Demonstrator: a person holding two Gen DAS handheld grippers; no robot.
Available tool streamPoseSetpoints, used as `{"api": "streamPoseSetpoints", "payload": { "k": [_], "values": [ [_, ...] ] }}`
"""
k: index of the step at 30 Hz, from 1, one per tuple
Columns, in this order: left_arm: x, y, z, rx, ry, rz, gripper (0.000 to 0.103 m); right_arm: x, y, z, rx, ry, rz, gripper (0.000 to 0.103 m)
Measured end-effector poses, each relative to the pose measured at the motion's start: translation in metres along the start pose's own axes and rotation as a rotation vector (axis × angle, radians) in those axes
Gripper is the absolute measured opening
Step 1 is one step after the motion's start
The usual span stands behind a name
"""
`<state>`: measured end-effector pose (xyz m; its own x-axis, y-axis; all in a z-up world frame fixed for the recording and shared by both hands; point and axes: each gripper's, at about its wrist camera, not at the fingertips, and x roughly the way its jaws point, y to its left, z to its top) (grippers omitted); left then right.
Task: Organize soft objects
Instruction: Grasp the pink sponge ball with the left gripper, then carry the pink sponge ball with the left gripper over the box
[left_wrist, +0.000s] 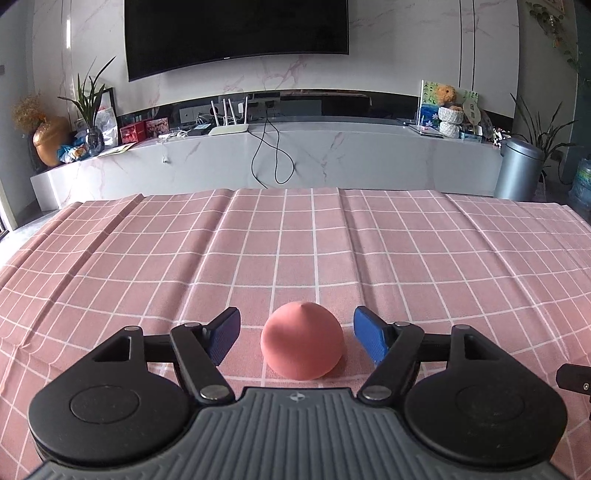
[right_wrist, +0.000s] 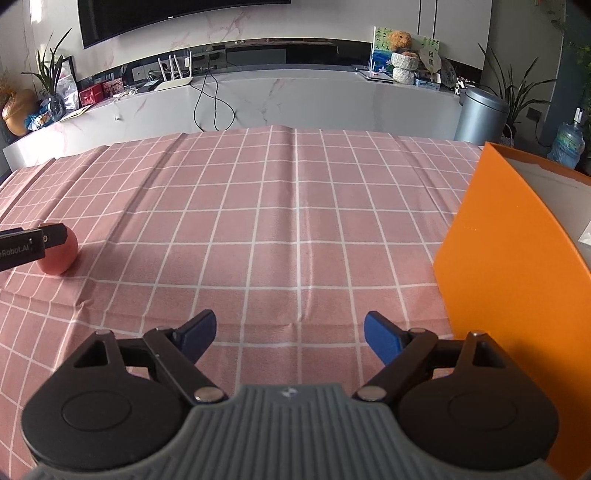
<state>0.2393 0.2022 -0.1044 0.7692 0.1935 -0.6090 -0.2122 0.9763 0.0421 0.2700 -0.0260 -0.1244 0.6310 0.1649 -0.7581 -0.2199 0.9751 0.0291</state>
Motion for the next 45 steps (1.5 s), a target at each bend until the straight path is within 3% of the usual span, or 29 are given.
{"api": "streamPoseSetpoints", "payload": {
  "k": [5,9,15,20,28,37,41,45],
  "values": [
    [0.010,0.001,0.000,-0.002,0.010,0.002,0.071,-0.002,0.008,0.001,-0.041,-0.020,0.012,0.086],
    [0.013,0.002,0.001,-0.021,0.031,-0.040,0.055,-0.001,0.011,0.004,-0.049,-0.016,0.008,0.086],
    [0.010,-0.002,0.004,-0.033,0.063,-0.030,0.047,-0.010,0.011,0.007,-0.062,-0.029,-0.007,0.086],
    [-0.019,-0.005,0.006,-0.069,0.051,-0.076,0.046,-0.035,0.005,0.011,-0.076,-0.066,0.006,0.083],
    [-0.101,-0.039,0.015,-0.099,0.004,-0.260,0.046,-0.098,-0.024,0.009,-0.060,-0.109,0.055,0.075],
    [-0.166,-0.107,0.019,-0.013,-0.040,-0.466,0.046,-0.182,-0.101,-0.020,0.068,-0.165,-0.003,0.065],
    [-0.182,-0.143,0.018,0.043,-0.054,-0.553,0.047,-0.214,-0.137,-0.040,0.106,-0.196,-0.051,0.065],
    [-0.187,-0.183,0.016,0.094,-0.036,-0.657,0.046,-0.229,-0.171,-0.062,0.129,-0.178,-0.113,0.057]
  ]
}}
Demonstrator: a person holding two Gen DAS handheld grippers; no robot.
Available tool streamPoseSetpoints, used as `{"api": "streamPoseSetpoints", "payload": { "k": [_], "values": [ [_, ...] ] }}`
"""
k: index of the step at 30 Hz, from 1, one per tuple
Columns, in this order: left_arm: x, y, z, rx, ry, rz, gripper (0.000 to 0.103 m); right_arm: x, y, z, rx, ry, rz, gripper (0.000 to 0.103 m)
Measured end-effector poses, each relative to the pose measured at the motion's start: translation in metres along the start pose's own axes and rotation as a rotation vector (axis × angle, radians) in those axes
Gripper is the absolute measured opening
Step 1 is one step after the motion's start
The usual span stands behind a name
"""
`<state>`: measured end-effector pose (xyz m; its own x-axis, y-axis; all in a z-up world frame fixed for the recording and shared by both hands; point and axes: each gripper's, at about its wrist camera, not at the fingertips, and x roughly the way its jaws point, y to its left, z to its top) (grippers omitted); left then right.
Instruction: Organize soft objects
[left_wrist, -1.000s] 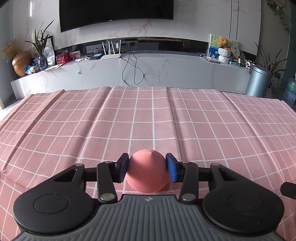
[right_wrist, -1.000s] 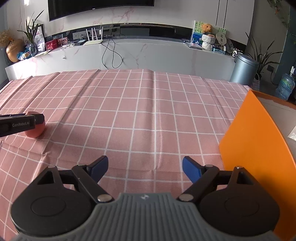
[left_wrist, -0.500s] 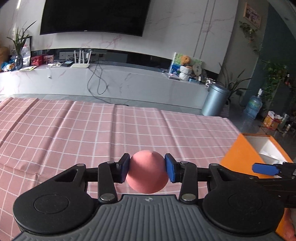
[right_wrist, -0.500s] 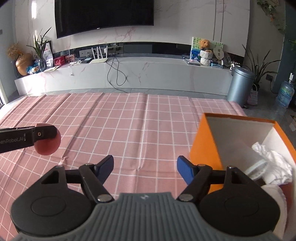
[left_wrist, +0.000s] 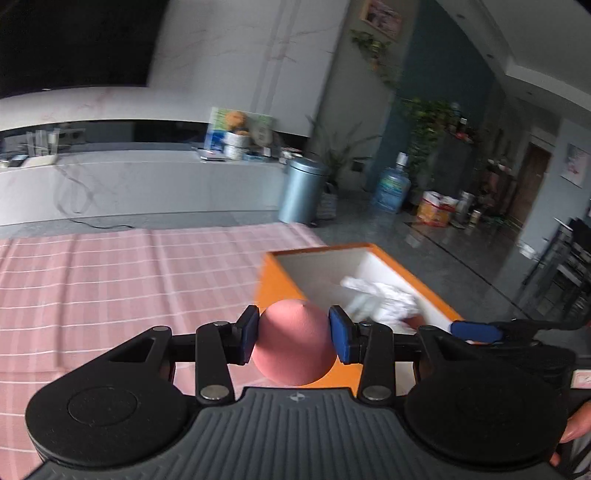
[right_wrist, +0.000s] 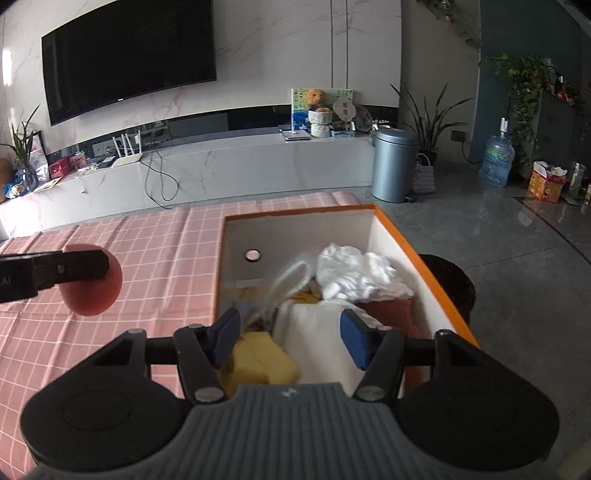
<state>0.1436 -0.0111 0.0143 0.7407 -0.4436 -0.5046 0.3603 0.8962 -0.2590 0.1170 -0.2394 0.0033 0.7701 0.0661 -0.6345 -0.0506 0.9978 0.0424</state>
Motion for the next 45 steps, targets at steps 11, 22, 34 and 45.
{"api": "streamPoseSetpoints", "payload": {
  "k": [11,22,34,45],
  "values": [
    [0.094,-0.079,-0.012,0.204,0.269,-0.160,0.047,0.005,-0.062,-0.020,0.095,0.059,-0.061,0.038],
    [0.108,-0.084,-0.030,0.257,0.358,-0.107,0.054,0.011,-0.066,-0.023,0.105,0.062,-0.072,0.035],
    [0.031,-0.078,-0.007,0.199,0.054,-0.047,0.080,-0.031,-0.049,-0.007,0.076,-0.054,-0.090,0.057],
    [-0.034,-0.066,-0.021,0.133,-0.130,0.188,0.096,-0.071,0.010,-0.021,-0.012,-0.108,-0.035,0.083]
  ]
}}
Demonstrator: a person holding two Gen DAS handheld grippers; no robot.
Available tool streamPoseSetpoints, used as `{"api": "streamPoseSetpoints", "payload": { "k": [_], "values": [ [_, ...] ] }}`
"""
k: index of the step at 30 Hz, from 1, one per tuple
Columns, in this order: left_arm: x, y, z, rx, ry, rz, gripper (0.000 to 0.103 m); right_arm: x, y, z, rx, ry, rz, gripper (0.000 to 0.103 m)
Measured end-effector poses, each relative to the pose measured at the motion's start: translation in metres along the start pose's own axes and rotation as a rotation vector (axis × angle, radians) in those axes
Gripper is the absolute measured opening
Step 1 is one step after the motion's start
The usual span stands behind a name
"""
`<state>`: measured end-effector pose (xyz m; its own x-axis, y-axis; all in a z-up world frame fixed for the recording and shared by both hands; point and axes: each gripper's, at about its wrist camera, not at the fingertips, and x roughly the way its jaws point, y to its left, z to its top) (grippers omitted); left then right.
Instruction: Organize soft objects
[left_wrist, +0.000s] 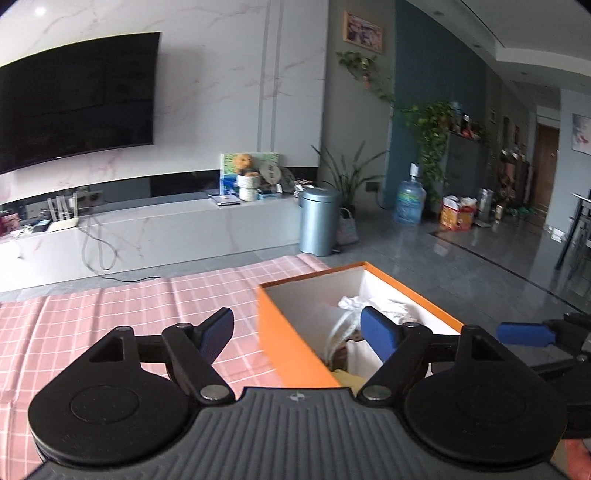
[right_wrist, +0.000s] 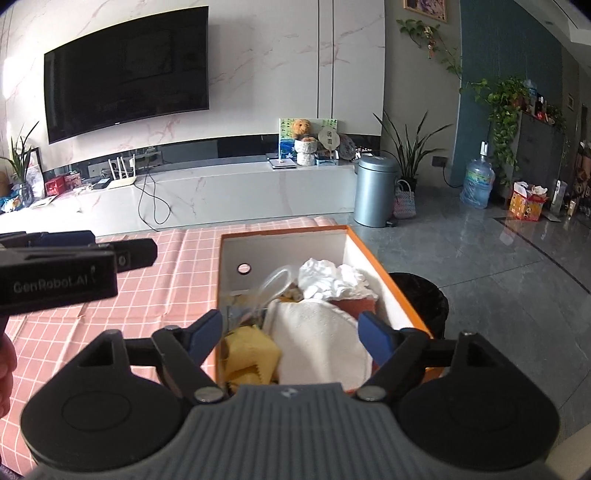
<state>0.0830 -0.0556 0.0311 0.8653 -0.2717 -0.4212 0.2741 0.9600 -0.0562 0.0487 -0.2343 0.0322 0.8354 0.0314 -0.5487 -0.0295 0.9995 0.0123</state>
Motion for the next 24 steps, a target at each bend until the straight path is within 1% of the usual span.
{"api": "streamPoseSetpoints", "payload": {
  "k": [2,5,7,9,11,13,15,18,21,24],
  "values": [
    [-0.005,0.006,-0.003,-0.028,0.003,0.037,0.096,-0.004,0.008,-0.005,-0.006,-0.004,0.003,0.085],
    [-0.007,0.012,-0.007,-0.058,0.028,0.087,0.096,-0.008,0.018,-0.012,-0.010,-0.010,-0.017,0.087],
    [-0.009,0.016,-0.013,-0.063,0.040,0.120,0.096,-0.010,0.023,-0.016,-0.010,-0.018,-0.030,0.089],
    [-0.010,0.019,-0.020,-0.065,0.058,0.148,0.096,-0.013,0.026,-0.019,-0.018,-0.028,-0.054,0.089],
    [-0.012,0.022,-0.027,-0.070,0.078,0.153,0.096,-0.013,0.029,-0.023,-0.024,-0.029,-0.077,0.092],
    [-0.010,0.025,-0.036,-0.080,0.104,0.144,0.096,-0.010,0.030,-0.028,-0.023,-0.010,-0.085,0.095],
    [-0.010,0.029,-0.046,-0.089,0.134,0.141,0.096,-0.005,0.032,-0.033,-0.025,0.018,-0.090,0.095],
    [-0.010,0.030,-0.057,-0.076,0.170,0.161,0.096,0.002,0.036,-0.041,-0.032,0.062,-0.091,0.095],
    [-0.011,0.032,-0.063,-0.075,0.192,0.171,0.096,0.006,0.039,-0.044,-0.036,0.080,-0.085,0.095],
    [-0.013,0.032,-0.064,-0.078,0.193,0.177,0.096,0.006,0.041,-0.044,-0.044,0.080,-0.085,0.096]
  ]
}}
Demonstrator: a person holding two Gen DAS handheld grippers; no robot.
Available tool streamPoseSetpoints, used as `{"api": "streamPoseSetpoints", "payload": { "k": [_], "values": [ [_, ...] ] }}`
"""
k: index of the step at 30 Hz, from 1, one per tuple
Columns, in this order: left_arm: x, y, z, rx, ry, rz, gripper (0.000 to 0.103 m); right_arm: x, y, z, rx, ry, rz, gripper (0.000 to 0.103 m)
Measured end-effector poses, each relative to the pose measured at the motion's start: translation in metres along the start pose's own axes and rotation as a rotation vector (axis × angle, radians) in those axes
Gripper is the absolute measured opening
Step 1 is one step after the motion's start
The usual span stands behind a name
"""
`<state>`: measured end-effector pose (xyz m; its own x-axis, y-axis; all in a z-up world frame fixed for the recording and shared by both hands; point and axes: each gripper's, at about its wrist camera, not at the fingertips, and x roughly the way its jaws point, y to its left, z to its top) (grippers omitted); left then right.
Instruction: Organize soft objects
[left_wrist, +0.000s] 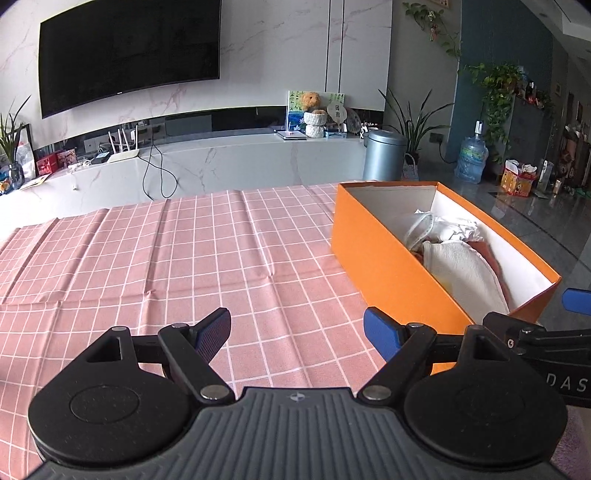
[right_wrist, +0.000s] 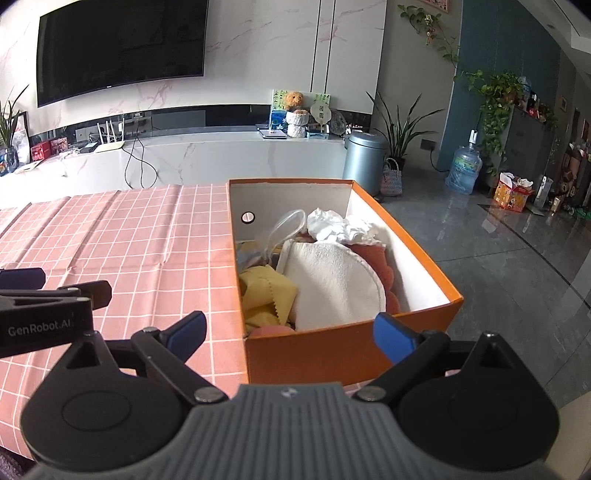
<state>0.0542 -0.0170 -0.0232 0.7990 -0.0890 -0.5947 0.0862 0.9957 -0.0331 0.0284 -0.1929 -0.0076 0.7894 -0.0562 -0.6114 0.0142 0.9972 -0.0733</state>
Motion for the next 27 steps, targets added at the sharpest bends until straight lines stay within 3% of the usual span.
{"api": "streamPoseSetpoints", "payload": {
  "k": [27],
  "values": [
    [-0.0014,-0.0036,-0.0021,0.019,0.008,-0.005,0.096,0.0018,-0.0005,-0.0028,0.012,0.009,0.003,0.096]
  ]
}}
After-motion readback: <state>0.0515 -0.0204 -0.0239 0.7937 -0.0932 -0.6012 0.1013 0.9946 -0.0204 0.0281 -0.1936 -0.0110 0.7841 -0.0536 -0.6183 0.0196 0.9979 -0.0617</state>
